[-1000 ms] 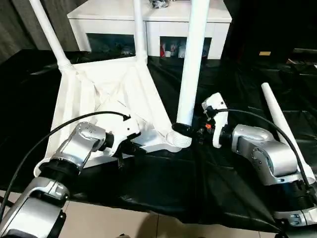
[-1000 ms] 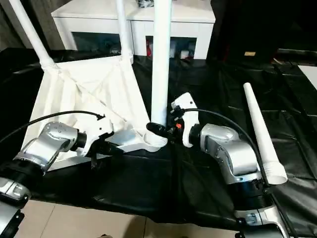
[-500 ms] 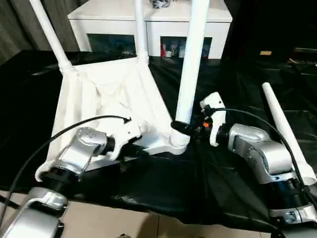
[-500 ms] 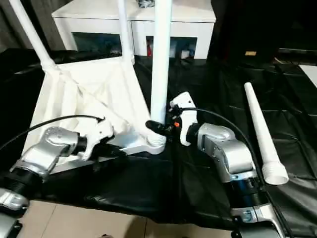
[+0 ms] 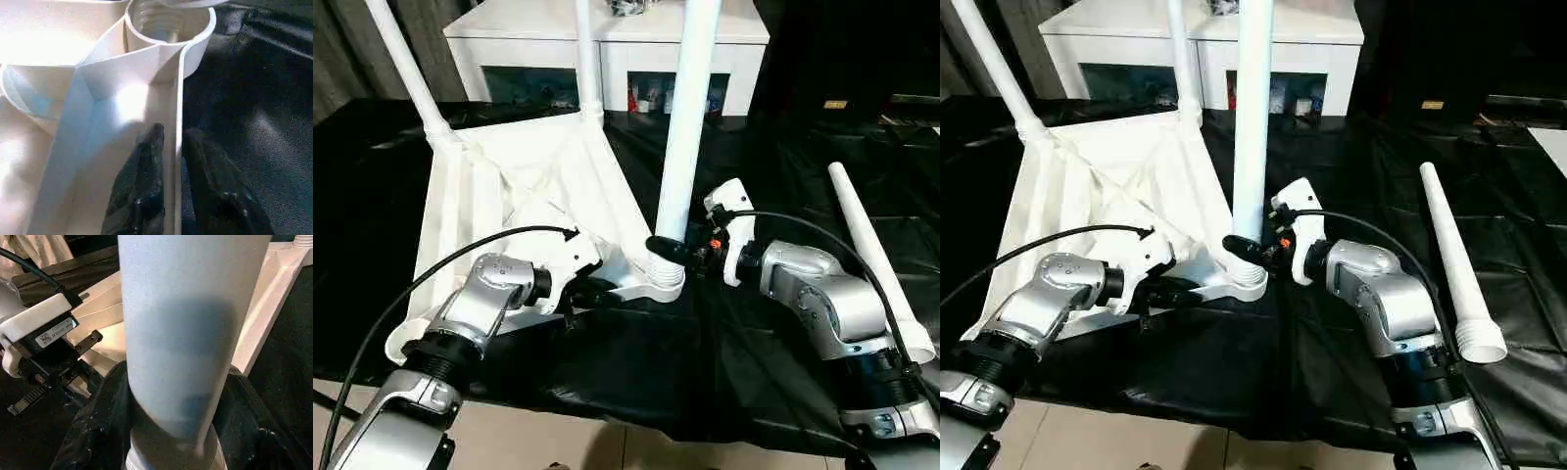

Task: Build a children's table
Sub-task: Insert table leg to table base

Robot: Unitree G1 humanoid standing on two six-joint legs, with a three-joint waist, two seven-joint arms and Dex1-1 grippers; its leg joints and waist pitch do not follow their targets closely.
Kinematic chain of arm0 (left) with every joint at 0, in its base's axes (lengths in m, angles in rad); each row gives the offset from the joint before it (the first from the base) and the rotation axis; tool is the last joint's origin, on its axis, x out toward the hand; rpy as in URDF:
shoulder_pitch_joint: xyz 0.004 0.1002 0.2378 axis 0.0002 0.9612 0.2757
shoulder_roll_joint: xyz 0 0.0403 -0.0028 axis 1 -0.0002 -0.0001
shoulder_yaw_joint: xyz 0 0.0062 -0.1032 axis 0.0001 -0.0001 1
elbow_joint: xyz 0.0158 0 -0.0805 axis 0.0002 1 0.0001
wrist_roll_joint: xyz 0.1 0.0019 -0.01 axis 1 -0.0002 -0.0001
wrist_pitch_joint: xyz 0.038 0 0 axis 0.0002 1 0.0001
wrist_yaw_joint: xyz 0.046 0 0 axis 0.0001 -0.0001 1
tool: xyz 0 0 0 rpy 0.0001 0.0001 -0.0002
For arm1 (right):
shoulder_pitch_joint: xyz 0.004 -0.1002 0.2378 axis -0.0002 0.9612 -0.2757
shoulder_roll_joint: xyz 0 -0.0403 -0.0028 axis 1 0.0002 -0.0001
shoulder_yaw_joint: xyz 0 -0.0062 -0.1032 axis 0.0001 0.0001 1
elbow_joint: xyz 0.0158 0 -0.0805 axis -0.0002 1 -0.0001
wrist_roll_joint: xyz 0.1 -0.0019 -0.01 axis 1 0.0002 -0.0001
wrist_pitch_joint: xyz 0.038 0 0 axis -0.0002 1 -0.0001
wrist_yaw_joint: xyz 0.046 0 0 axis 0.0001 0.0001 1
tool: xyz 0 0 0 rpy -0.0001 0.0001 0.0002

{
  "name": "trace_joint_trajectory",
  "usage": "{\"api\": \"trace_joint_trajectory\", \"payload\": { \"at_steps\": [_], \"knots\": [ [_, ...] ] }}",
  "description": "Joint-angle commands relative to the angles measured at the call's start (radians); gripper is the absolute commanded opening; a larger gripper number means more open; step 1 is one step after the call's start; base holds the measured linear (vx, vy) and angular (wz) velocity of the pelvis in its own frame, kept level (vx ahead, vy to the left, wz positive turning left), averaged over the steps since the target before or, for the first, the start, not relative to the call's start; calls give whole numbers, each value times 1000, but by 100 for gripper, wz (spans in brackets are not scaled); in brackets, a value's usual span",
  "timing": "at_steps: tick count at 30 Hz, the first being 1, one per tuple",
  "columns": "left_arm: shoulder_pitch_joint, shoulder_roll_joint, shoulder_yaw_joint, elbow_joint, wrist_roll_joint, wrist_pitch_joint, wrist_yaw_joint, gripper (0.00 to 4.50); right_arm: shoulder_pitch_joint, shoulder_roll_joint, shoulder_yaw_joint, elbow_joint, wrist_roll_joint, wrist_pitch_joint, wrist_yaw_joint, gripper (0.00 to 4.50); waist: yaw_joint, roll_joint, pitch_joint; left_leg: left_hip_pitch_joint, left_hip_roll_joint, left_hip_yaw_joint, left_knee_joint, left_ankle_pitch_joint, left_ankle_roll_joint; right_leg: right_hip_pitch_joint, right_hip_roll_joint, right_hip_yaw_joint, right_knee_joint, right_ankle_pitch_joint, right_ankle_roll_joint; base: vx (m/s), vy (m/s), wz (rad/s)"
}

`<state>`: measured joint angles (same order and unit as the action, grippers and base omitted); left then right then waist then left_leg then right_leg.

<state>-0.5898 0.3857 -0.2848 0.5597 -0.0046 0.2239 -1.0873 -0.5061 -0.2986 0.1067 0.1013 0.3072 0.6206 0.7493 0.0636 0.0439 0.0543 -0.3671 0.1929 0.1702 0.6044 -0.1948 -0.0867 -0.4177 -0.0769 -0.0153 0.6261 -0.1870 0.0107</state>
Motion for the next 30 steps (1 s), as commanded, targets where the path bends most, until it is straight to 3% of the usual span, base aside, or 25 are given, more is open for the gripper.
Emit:
{"api": "trace_joint_trajectory", "payload": {
  "at_steps": [1,3,9,15,20,24,30],
  "knots": [
    [-12,6,4,31,13,40,39,35,-10,-10,-7,-4,1,-12,0,188,2,-3,-71,7,14,0,-71,-161,1,62,-38,23,-67,-65,-254,0,0,0],
    [-11,7,10,27,9,40,42,11,-6,-14,-1,1,-6,-19,1,188,1,-6,-70,6,14,0,-72,-173,-2,63,-39,23,-70,-93,-249,0,0,0],
    [25,13,17,-38,-7,60,21,1,-5,4,1,49,-28,-61,-20,188,-10,-6,-71,1,12,-1,-70,-160,2,64,-40,23,-70,-91,-250,0,0,0],
    [47,10,16,-87,-23,83,15,0,-20,25,15,121,-41,-94,-16,188,-12,-4,-75,1,14,1,-67,-120,31,66,-38,21,-61,3,-280,0,0,0],
    [53,12,13,-104,-28,89,9,0,-43,50,8,183,-41,-119,-25,188,-12,-5,-74,3,14,2,-67,-131,32,65,-38,21,-64,-22,-281,0,0,0],
    [65,13,16,-137,-31,106,12,0,-86,88,9,296,-61,-182,-37,188,-13,-13,-75,0,15,3,-66,-121,39,66,-42,21,-60,-18,-284,0,0,0],
    [71,16,26,-153,-32,114,24,0,-100,101,8,360,-77,-227,-43,188,-22,-12,-72,1,14,2,-68,-136,40,64,-40,21,-66,-61,-278,0,0,0]
  ]
}}
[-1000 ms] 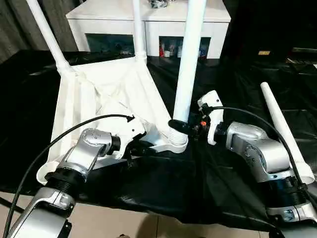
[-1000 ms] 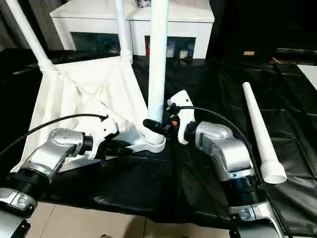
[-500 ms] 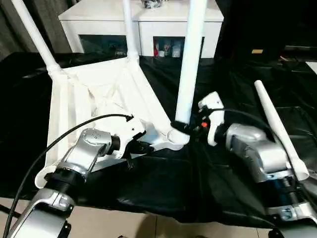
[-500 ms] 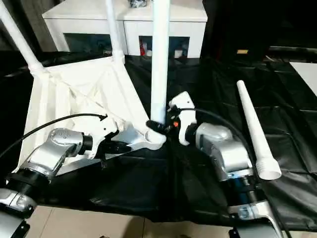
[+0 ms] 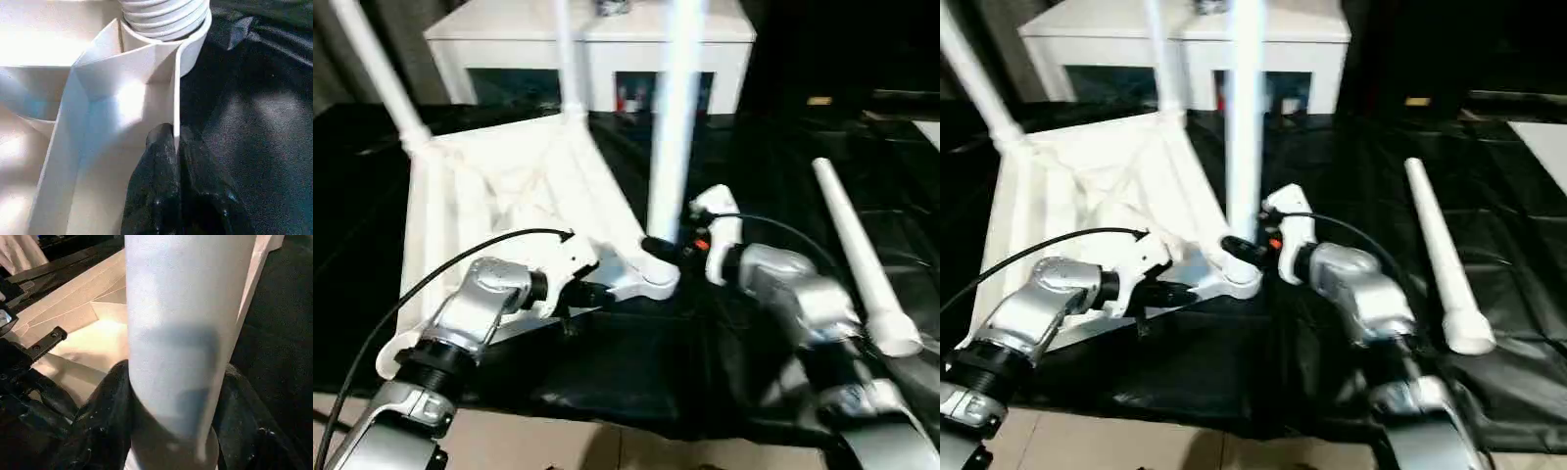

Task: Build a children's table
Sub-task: Insert table leg to table base

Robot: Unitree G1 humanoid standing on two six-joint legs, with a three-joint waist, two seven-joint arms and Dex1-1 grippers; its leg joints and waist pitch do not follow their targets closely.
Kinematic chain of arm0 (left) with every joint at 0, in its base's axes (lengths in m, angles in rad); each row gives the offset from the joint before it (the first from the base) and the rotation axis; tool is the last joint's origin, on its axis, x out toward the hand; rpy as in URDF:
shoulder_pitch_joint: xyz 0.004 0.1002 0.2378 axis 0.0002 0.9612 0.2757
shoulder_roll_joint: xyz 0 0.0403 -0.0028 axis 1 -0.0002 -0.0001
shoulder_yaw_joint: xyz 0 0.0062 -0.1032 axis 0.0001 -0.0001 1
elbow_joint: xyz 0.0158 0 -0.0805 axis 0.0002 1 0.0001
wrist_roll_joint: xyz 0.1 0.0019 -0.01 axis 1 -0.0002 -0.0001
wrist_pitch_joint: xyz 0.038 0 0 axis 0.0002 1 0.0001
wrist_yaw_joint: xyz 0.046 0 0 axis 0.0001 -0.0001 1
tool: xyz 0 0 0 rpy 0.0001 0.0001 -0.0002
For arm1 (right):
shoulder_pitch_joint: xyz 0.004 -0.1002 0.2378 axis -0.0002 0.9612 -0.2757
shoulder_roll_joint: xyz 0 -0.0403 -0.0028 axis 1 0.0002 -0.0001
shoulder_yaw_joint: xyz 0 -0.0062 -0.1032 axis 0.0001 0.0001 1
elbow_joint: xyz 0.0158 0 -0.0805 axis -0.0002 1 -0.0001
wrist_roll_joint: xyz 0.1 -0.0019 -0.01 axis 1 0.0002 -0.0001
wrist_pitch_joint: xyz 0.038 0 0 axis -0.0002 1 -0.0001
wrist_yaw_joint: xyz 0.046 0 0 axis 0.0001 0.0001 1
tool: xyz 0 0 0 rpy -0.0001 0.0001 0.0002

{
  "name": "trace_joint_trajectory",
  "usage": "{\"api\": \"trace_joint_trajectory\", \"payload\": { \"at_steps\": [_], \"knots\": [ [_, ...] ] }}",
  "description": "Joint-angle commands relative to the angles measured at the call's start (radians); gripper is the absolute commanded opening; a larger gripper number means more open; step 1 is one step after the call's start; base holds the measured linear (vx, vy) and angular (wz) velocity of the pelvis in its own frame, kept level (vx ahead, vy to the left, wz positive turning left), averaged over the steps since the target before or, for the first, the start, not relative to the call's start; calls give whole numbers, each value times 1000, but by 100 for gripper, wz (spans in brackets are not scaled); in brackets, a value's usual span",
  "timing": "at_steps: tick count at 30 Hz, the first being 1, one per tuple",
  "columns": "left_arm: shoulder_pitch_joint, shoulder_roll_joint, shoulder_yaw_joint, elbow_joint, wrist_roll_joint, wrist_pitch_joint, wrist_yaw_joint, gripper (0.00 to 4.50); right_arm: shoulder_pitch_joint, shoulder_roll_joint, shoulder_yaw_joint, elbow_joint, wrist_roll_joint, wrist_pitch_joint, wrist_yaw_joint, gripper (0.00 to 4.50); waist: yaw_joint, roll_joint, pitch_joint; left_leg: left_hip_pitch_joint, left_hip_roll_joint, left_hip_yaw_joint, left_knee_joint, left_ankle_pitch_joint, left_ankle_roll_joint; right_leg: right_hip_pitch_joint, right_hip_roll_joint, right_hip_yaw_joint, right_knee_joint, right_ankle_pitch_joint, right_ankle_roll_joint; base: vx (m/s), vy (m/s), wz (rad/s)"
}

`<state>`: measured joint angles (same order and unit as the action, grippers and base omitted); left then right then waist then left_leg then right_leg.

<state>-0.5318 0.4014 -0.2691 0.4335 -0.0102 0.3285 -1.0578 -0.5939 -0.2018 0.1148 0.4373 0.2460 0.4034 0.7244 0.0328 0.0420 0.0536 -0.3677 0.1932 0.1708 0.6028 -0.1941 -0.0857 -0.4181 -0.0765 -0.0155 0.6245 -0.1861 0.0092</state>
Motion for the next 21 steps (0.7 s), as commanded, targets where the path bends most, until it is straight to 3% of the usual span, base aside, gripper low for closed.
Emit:
{"api": "trace_joint_trajectory", "payload": {
  "at_steps": [1,9,10,13,14,16,17,19,21],
  "knots": [
    [13,0,11,-27,-26,9,-4,0,-12,4,0,25,-16,-11,-18,188,9,-10,-71,2,14,2,-67,-138,39,65,-40,21,-64,-63,-276,0,0,0],
    [5,-19,48,-10,-33,1,52,0,54,9,-37,65,1,-66,-13,188,10,-9,-72,2,14,2,-66,-141,46,64,-40,21,-66,-68,-274,0,0,0],
    [3,-20,53,-5,-33,-1,60,0,72,9,-44,64,5,-78,-15,188,10,-5,-72,3,15,2,-66,-141,46,63,-40,21,-66,-64,-275,0,0,0],
    [1,-20,61,-1,-35,-6,73,0,106,13,-64,58,15,-100,-24,188,10,-4,-71,2,14,1,-67,-157,44,64,-39,20,-67,-71,-276,0,0,0],
    [0,-21,67,1,-38,-8,81,0,117,16,-77,61,21,-118,-33,188,11,2,-71,4,15,2,-68,-166,41,62,-40,21,-70,-77,-275,0,0,0],
    [-1,-21,70,2,-39,-10,86,0,124,19,-88,64,23,-133,-41,188,12,0,-72,4,14,0,-69,-169,39,64,-39,20,-68,-77,-276,0,0,0],
    [-1,-22,75,2,-43,-11,92,0,136,23,-100,65,24,-156,-52,188,12,8,-72,5,14,0,-69,-172,37,62,-39,20,-68,-74,-277,0,0,0],
    [0,-23,78,3,-45,-11,95,0,143,25,-106,66,24,-169,-57,188,11,4,-72,4,13,0,-69,-178,35,63,-38,19,-68,-68,-279,0,0,0],
    [-2,-24,85,6,-46,-21,105,0,178,25,-99,70,1,-239,-71,188,12,4,-72,2,14,0,-70,-186,36,63,-40,20,-71,-85,-274,0,0,0]
  ]
}}
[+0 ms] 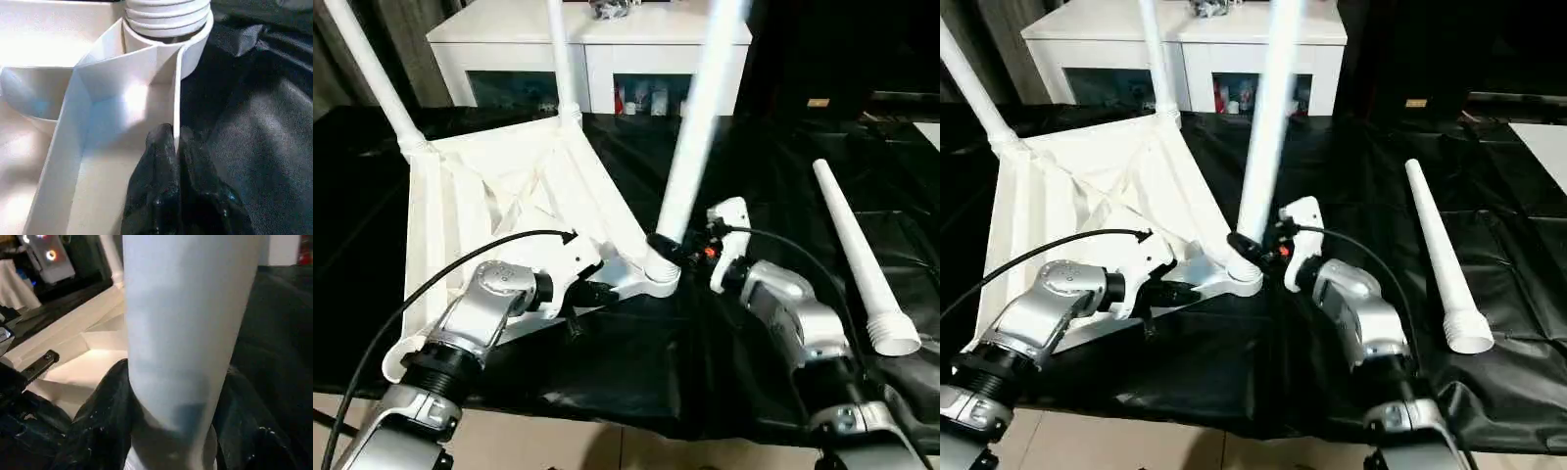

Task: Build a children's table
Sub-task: Insert table leg to table base

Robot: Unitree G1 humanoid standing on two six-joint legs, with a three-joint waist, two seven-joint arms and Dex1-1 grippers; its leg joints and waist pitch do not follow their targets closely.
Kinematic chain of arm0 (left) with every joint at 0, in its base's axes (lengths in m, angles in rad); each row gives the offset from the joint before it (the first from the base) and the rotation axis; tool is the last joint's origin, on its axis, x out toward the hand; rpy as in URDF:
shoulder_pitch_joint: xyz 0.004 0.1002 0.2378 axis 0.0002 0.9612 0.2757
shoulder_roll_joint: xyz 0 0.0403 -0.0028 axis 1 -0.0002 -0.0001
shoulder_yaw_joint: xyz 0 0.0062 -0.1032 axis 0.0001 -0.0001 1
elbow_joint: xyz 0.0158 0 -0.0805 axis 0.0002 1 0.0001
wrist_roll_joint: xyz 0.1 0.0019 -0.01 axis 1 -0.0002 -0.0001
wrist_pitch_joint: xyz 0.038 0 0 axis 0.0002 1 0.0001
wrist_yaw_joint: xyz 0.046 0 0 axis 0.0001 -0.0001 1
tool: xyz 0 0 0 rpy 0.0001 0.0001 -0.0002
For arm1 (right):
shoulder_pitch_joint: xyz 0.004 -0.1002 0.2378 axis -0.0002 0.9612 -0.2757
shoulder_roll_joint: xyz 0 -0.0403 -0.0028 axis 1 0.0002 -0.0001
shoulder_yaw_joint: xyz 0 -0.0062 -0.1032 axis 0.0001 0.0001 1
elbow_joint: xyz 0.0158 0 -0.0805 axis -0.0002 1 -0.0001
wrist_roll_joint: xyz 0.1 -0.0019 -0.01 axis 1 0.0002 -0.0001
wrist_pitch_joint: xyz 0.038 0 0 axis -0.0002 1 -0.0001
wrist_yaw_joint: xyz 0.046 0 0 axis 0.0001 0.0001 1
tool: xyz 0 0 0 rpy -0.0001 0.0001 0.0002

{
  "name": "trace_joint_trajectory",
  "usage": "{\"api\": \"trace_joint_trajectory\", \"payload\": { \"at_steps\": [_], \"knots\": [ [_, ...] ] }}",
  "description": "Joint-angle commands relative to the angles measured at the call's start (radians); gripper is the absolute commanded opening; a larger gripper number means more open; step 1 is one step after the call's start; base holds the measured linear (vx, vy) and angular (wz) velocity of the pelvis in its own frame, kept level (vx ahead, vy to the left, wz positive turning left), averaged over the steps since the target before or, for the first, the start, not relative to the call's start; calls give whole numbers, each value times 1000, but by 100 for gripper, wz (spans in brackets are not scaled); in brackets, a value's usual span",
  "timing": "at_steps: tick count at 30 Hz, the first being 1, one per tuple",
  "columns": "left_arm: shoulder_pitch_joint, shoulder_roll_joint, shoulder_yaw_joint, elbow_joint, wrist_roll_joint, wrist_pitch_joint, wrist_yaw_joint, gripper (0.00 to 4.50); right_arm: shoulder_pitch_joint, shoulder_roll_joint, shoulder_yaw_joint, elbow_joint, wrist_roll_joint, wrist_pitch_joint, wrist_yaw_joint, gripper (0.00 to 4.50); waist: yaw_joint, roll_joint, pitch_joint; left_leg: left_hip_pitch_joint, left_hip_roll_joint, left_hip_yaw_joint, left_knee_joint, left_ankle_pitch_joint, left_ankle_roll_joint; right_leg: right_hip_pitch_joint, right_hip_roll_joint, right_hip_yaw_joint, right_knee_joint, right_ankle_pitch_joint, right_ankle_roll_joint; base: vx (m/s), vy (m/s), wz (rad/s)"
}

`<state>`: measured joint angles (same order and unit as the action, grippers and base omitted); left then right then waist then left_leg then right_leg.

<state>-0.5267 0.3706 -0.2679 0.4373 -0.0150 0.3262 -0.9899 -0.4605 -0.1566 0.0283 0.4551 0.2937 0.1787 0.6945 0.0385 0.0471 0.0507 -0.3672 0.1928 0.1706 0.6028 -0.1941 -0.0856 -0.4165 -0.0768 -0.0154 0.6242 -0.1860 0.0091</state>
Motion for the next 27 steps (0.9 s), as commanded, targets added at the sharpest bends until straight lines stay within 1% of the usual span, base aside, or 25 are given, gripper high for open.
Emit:
{"api": "trace_joint_trajectory", "payload": {
  "at_steps": [1,3,4,8,9,10,11,12,13,14,15,17,19,20,21,24,25,27],
  "knots": [
    [-7,7,84,4,-40,-20,39,0,54,-21,-5,52,-59,-34,-44,188,5,-2,-69,1,14,0,-70,-186,37,62,-39,19,-71,-88,-272,0,0,0],
    [-7,6,86,3,-41,-22,43,0,80,-24,18,46,-91,-73,-53,188,6,-1,-68,2,14,0,-71,-188,37,59,-38,19,-73,-100,-269,0,0,0],
    [-7,6,87,3,-41,-23,46,0,87,-24,22,45,-100,-88,-58,188,7,-2,-68,2,14,0,-71,-189,37,60,-39,20,-73,-109,-264,0,0,0],
    [-9,6,87,4,-44,-23,47,0,112,-23,37,32,-107,-103,-54,188,8,-1,-68,2,15,0,-73,-194,41,59,-38,20,-74,-108,-261,0,0,0],
    [-10,6,86,5,-44,-24,47,0,117,-28,49,30,-118,-108,-52,188,7,-1,-67,1,15,0,-73,-200,40,58,-37,19,-75,-115,-258,0,0,0],
    [-10,7,85,5,-44,-24,48,0,120,-31,58,30,-126,-113,-50,188,6,-2,-63,1,14,-1,-76,-211,38,58,-36,19,-77,-138,-253,0,0,0],
    [-10,8,84,5,-44,-25,47,0,121,-36,70,27,-136,-113,-46,188,6,-2,-63,1,14,-1,-76,-211,38,58,-36,19,-77,-138,-253,0,0,0],
    [-11,9,82,5,-44,-25,44,0,122,-42,85,24,-146,-114,-40,188,5,-3,-63,3,15,-2,-78,-236,31,57,-39,20,-82,-190,-242,0,0,0],
    [-11,11,80,5,-43,-25,41,0,121,-49,98,20,-155,-108,-34,187,4,-3,-61,2,15,-2,-79,-243,28,56,-39,20,-83,-208,-235,0,0,0],
    [-11,11,79,4,-43,-25,39,0,118,-55,112,16,-163,-103,-27,187,4,-6,-62,2,15,-2,-79,-242,28,57,-39,21,-84,-212,-231,0,0,0],
    [-10,13,78,1,-43,-23,36,0,106,-69,137,12,-177,-73,-10,187,3,-7,-63,2,16,-2,-79,-235,29,56,-39,21,-83,-206,-230,0,0,0],
    [-9,14,77,0,-43,-22,34,0,98,-75,147,13,-183,-63,-3,187,2,-6,-62,1,15,-2,-78,-229,32,57,-37,21,-82,-195,-232,0,0,0],
    [-8,16,74,-4,-44,-19,31,0,80,-82,161,14,-185,-22,16,187,1,-9,-61,-1,14,-2,-78,-231,36,56,-39,22,-82,-208,-232,0,0,0],
    [-7,17,73,-4,-45,-18,30,0,74,-84,165,15,-186,-12,21,187,0,-10,-61,0,14,-2,-78,-231,36,56,-39,21,-83,-213,-230,0,0,0],
    [-6,19,69,-6,-45,-17,26,0,61,-85,167,21,-188,-2,25,187,0,-13,-61,0,15,-1,-78,-230,36,55,-39,22,-84,-219,-228,0,0,0],
    [-1,25,62,-14,-48,-12,13,0,21,-94,178,45,-189,27,39,187,-1,-11,-61,0,15,-2,-78,-228,35,54,-40,22,-83,-220,-230,0,0,0],
    [0,26,61,-16,-49,-12,11,0,11,-95,179,50,-185,40,43,187,-2,-14,-62,0,16,-1,-77,-224,36,55,-40,22,-83,-214,-230,0,0,0],
    [1,29,57,-20,-49,-10,2,0,-17,-98,183,72,-184,63,56,187,-2,-13,-62,0,15,-1,-77,-221,37,54,-39,22,-82,-204,-236,0,0,0]
  ]
}}
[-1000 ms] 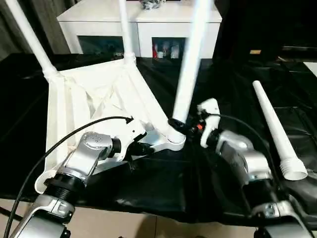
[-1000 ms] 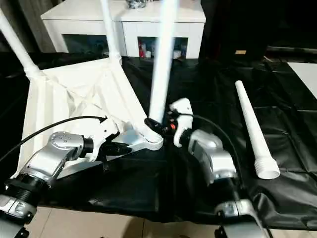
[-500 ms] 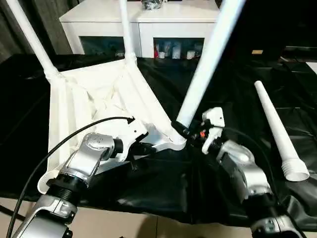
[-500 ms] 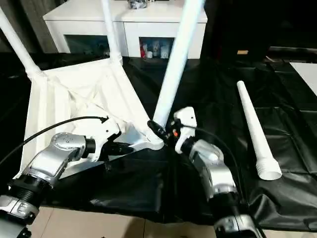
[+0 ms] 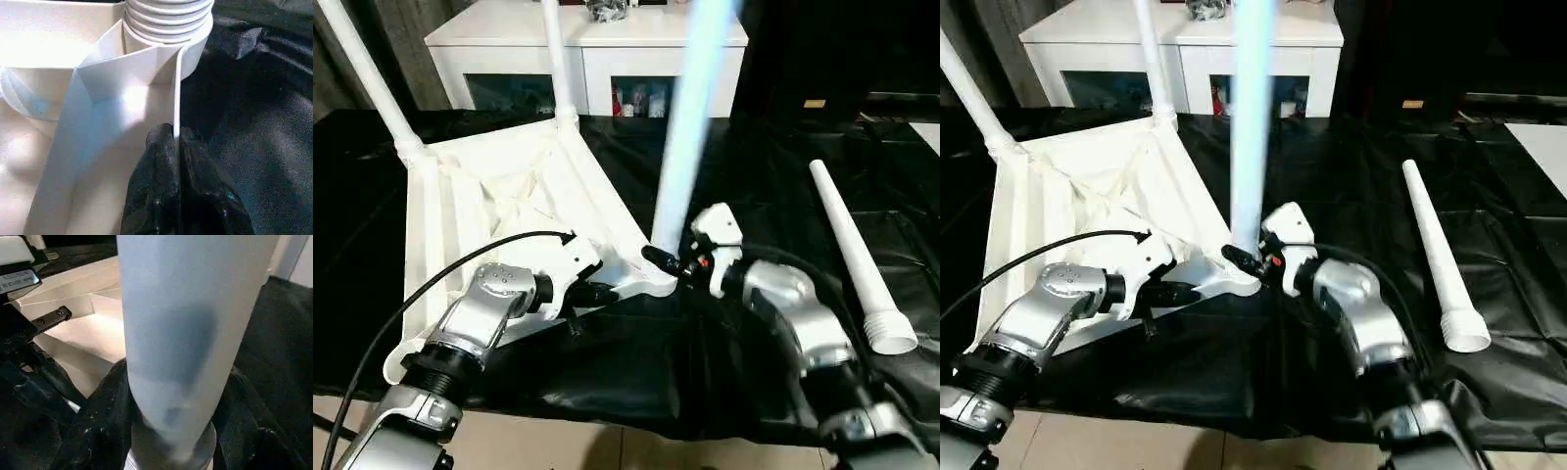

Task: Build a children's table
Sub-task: Insert table leg to table base

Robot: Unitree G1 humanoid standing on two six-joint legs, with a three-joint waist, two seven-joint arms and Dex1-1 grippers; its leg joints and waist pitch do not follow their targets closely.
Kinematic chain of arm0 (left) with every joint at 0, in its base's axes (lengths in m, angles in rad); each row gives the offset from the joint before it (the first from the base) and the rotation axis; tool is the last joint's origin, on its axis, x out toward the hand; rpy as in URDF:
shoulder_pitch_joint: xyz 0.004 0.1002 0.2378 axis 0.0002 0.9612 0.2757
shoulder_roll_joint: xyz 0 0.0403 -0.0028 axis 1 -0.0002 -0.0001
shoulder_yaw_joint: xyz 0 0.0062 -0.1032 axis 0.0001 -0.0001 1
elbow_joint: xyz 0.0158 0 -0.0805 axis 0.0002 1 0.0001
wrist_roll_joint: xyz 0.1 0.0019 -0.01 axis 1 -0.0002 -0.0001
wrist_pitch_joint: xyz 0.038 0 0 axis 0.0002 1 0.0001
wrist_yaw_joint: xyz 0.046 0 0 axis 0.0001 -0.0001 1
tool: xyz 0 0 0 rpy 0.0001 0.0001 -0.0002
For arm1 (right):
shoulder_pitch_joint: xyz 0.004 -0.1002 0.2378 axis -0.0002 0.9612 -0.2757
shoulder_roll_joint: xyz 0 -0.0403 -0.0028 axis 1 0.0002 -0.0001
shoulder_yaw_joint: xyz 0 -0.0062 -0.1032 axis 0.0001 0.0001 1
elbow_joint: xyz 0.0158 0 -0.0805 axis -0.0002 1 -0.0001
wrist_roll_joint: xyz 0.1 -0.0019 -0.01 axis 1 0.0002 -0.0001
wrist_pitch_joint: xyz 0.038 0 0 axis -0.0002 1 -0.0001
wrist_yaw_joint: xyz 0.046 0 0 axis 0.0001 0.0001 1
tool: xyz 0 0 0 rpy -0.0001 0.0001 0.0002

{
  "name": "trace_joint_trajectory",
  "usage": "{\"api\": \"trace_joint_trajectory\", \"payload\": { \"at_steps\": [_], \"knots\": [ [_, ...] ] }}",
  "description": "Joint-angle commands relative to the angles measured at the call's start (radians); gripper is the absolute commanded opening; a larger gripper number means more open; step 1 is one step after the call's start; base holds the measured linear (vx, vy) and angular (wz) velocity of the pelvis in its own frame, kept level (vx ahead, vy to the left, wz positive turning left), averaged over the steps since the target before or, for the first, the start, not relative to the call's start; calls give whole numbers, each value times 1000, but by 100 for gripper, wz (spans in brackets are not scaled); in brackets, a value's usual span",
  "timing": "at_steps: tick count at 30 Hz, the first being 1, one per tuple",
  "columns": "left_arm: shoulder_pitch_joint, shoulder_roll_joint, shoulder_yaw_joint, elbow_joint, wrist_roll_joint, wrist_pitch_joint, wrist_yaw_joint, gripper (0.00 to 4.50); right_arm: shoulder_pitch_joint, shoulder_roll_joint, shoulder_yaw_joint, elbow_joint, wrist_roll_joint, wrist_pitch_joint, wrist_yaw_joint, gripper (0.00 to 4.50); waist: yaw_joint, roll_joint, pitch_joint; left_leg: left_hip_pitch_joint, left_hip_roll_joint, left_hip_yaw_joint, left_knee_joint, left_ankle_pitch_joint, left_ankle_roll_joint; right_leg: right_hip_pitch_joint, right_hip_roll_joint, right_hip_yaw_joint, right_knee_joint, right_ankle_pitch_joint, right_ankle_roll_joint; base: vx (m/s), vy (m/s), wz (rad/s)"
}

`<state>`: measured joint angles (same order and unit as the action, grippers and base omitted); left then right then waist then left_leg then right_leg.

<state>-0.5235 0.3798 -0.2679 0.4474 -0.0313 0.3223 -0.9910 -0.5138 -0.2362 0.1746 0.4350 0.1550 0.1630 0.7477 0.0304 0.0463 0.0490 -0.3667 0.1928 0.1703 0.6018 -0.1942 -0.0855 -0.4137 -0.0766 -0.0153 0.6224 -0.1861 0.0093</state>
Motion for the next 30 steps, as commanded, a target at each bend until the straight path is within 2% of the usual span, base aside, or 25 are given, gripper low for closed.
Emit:
{"api": "trace_joint_trajectory", "payload": {
  "at_steps": [1,4,7,11,14,20,23,24,25,26,27,30],
  "knots": [
    [-1,22,55,-32,-33,-4,-1,0,22,-19,40,105,-43,97,12,187,5,-12,-60,-1,15,-1,-76,-223,37,52,-39,22,-79,-205,-238,0,0,0],
    [-1,25,50,-34,-32,-3,-6,0,-4,-21,49,129,-44,135,45,187,4,-17,-59,0,16,-1,-77,-233,33,51,-41,23,-82,-230,-232,0,0,0],
    [-1,27,49,-36,-33,0,-8,0,-18,-26,68,162,-55,161,69,187,3,-14,-59,1,17,-2,-78,-236,29,50,-41,22,-81,-233,-233,0,0,0],
    [2,34,46,-38,-34,3,-9,0,-24,-23,80,200,-70,150,72,187,1,-16,-58,-1,17,-2,-80,-247,23,50,-42,22,-82,-243,-232,0,0,0],
    [2,36,47,-38,-34,4,-9,0,-22,-19,81,203,-72,151,74,187,-1,-18,-57,4,18,-3,-83,-279,14,46,-41,23,-86,-280,-221,0,0,0],
    [0,42,53,-32,-35,6,-8,0,-15,-13,84,204,-78,136,72,187,-2,-20,-58,3,18,-3,-83,-282,13,45,-41,23,-87,-267,-222,0,0,0],
    [-8,36,67,-14,-32,22,28,0,-22,3,60,226,-76,119,10,187,-4,-20,-57,2,18,-4,-85,-290,10,45,-41,23,-87,-280,-221,0,0,0],
    [-14,25,74,2,-22,32,66,0,-29,25,32,247,-77,122,-66,187,-5,-22,-55,3,18,-4,-87,-300,5,43,-41,23,-89,-301,-216,0,0,0],
    [-14,25,74,2,-22,32,66,0,-29,25,32,247,-77,122,-66,187,-8,-20,-54,1,17,-5,-88,-307,1,43,-42,23,-89,-318,-212,0,0,0],
    [-17,12,78,13,-13,43,103,0,-31,45,11,260,-75,132,-128,187,-12,-22,-52,-2,16,-9,-92,-323,-8,46,-42,20,-91,-360,-197,0,0,0],
    [-18,11,78,14,-12,44,106,0,-31,46,9,260,-75,133,-132,187,-15,-20,-50,2,16,-10,-93,-349,-16,40,-42,20,-96,-404,-182,0,0,0],
    [-28,-43,87,26,-1,104,200,0,-27,98,-25,276,-69,160,-248,187,-21,-23,-49,9,17,-12,-96,-386,-19,35,-42,20,-104,-448,-163,0,0,0]
  ]
}}
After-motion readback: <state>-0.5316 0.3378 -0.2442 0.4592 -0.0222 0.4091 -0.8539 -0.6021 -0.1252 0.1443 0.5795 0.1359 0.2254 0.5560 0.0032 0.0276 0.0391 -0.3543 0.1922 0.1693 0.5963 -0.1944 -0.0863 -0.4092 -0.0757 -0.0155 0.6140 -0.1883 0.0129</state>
